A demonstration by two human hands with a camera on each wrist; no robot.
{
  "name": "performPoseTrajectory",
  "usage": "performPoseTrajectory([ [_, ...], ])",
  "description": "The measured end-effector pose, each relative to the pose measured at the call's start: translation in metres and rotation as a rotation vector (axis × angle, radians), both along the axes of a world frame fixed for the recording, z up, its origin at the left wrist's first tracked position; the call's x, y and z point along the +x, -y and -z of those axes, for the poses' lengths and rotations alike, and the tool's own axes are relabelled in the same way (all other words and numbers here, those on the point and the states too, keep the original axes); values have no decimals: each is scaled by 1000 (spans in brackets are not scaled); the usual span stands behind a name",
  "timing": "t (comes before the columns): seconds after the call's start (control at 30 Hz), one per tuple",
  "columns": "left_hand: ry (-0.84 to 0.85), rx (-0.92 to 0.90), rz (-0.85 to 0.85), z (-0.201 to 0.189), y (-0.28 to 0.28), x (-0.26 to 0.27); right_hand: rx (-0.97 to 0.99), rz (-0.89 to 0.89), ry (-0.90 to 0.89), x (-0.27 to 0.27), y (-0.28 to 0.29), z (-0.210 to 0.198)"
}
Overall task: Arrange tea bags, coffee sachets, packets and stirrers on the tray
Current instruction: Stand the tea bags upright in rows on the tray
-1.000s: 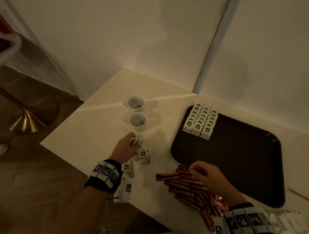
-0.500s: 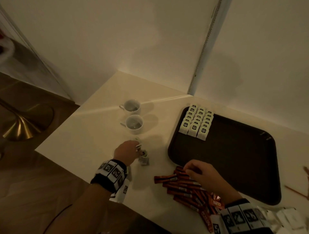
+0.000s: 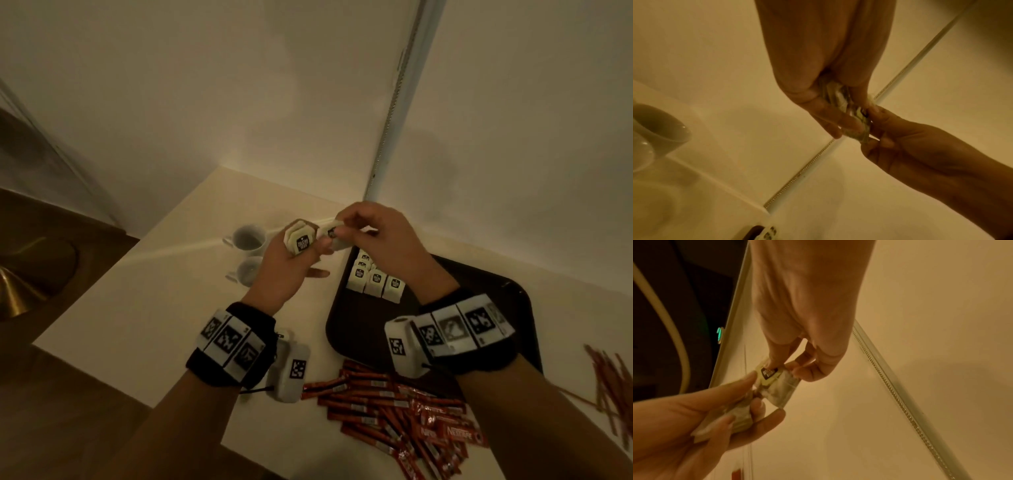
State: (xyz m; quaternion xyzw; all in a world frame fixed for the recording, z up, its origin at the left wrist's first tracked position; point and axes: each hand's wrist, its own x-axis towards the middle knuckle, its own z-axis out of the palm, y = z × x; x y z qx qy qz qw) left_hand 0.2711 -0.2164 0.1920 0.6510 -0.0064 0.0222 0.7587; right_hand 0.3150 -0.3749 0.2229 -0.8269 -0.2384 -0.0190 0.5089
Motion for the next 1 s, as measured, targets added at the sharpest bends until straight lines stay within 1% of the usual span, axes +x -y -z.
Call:
performPoseTrajectory([
  [0.03, -14, -65, 8, -3, 1, 2, 31, 6, -25, 4, 2, -6],
  [0.1, -94, -242, 18, -8, 2, 6, 88, 12, -76, 9, 6, -16],
  [0.17, -184, -447, 45, -12, 2, 8, 76, 15, -83, 13, 10, -22],
  [0.2, -201, -516, 64, -13, 2, 9, 53, 17, -70, 14, 11, -23],
  [0.23, -196, -543, 87, -13, 3, 10, 31, 21, -52, 14, 12, -24],
  [0.3, -162, -521, 129, -14, 6, 12, 43, 13, -29, 15, 12, -26],
  [0.4, -111, -505, 131, -14, 11, 12, 165, -34, -45, 16, 12, -27],
  [0.5, -67, -511, 101, -13, 16, 14, 149, -8, -56, 19, 12, -25],
  [0.6, -80, -488, 57, -12, 20, 17, 147, -18, -57, 19, 11, -27],
  [0.67, -99, -510, 59, -12, 22, 17, 84, 15, -8, 19, 10, -30],
  [0.77, -131, -533, 108, -11, 28, 16, -31, 72, 82, 19, 8, -39],
  [1.0, -206, -705, 188, -13, 42, 16, -260, 20, 156, 25, 6, -64],
])
